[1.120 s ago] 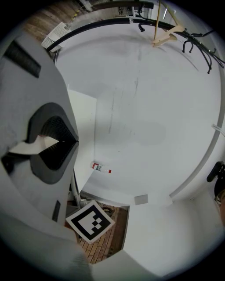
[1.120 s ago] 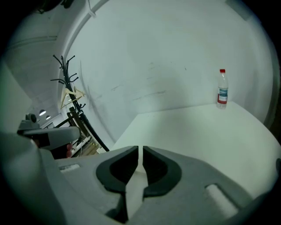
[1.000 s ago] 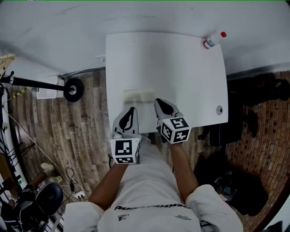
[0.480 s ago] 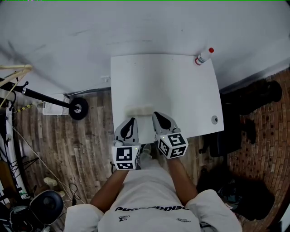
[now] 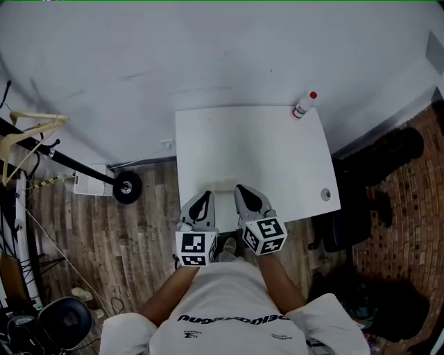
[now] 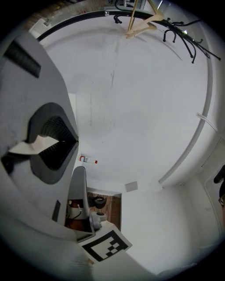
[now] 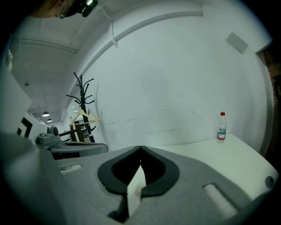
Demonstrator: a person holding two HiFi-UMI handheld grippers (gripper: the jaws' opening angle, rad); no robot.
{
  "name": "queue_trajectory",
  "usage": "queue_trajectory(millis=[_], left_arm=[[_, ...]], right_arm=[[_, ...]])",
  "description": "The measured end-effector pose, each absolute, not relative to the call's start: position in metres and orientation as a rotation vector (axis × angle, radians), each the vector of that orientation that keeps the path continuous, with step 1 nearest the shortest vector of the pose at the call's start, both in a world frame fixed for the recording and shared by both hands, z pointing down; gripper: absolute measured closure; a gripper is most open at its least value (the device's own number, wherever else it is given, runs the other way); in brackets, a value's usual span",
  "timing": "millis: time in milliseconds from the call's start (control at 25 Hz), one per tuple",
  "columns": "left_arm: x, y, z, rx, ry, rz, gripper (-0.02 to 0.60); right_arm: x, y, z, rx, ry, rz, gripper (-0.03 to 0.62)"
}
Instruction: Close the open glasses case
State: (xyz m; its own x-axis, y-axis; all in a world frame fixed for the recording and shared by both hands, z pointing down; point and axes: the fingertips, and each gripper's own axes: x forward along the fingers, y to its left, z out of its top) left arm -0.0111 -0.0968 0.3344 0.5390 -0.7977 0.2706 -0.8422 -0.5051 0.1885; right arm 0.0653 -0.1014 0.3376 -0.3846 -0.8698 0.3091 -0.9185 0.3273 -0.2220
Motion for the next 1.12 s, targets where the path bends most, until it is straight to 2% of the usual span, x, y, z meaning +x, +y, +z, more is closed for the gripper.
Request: queue_trajectory(millis=[520, 1120], left_arm=[[-0.01, -0.096, 0.294, 2.564, -1.363, 0.149, 0.583], [-0.001, -0.096, 0.285, 2.594, -1.395, 0.124, 0.583]], right_arm=[[0.066, -0.09, 0.299, 1.713, -2.477, 0.431, 0.595], [0.074, -0.092, 0.286, 1.737, -2.515, 0.359, 0.597]])
